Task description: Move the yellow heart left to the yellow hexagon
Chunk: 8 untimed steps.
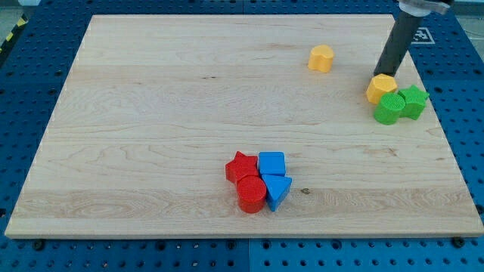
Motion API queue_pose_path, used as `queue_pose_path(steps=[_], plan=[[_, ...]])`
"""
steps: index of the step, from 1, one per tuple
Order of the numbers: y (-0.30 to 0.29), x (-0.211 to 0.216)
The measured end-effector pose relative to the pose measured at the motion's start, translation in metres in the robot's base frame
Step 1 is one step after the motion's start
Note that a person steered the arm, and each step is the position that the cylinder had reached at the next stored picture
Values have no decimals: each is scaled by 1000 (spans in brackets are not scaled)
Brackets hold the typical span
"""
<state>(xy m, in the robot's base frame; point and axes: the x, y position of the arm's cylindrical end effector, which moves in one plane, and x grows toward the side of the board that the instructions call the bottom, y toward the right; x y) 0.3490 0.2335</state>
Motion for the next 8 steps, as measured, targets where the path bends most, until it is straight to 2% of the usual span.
queue_pose_path(steps=[1,2,3,4,5,6,7,8], plan=[[-6,-46],[-40,-55],[-79,-50],[-103,-26],[-109,-9],[-126,-33],[-168,-33],[-169,-10]])
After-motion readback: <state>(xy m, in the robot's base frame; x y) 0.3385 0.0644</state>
